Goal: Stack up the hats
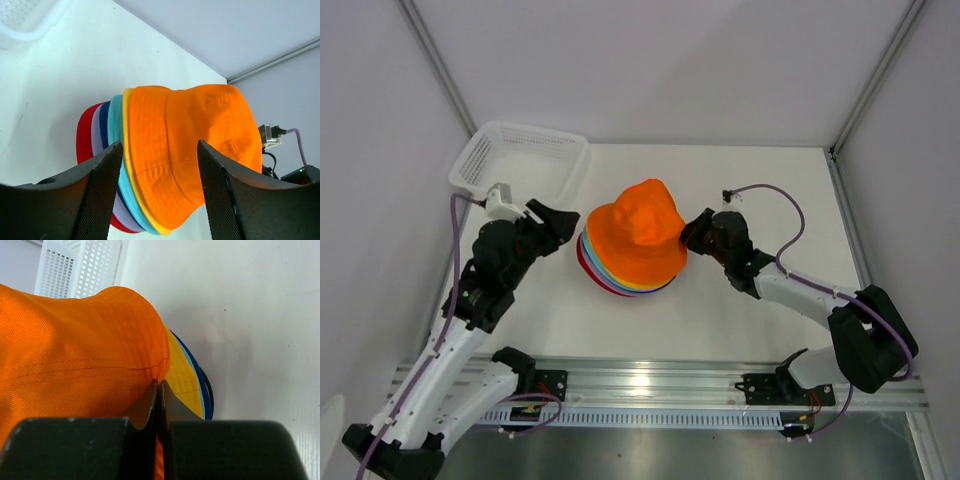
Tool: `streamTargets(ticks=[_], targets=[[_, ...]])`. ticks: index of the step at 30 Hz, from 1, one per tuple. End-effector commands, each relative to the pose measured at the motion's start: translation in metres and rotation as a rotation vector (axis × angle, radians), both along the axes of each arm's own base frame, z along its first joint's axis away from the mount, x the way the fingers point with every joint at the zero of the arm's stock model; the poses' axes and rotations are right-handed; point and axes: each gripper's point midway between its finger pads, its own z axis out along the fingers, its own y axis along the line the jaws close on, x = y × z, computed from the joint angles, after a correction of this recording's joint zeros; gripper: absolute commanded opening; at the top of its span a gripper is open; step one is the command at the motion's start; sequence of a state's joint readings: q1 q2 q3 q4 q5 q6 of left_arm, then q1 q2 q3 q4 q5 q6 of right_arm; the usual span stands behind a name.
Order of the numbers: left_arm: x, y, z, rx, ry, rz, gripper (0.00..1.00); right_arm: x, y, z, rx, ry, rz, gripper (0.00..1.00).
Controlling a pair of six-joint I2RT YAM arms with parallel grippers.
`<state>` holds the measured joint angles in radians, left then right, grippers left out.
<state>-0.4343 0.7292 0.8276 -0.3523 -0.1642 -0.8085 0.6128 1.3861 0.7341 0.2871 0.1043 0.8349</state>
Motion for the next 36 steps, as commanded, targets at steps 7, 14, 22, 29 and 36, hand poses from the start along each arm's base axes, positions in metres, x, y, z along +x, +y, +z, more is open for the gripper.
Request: streamTargets(ticks=[7,14,22,29,36], targets=[[0.024,-0.042,-0.016,-0.166,0.021,-0.239,0.56,0.001,0.009,-0.004,-0.027,0.014,0.03,0.0],[0.028,-0.051,-0.036,-0.194,0.082,-0.266,0.52,0.005,0.007,0.0,-0.038,0.003,0.02,0.0],[0.031,-0.044,-0.055,-0.165,0.131,-0.216,0.51,0.008,0.013,0.001,-0.032,0.009,0.032,0.0],[0.032,-0.026,-0.079,-0.133,0.192,-0.122,0.5,0.008,0.013,0.001,-0.036,0.009,0.033,0.0],[0.036,-0.029,-0.085,-0.152,0.198,-0.135,0.47,0.008,0.013,0.002,-0.033,0.01,0.033,0.0]])
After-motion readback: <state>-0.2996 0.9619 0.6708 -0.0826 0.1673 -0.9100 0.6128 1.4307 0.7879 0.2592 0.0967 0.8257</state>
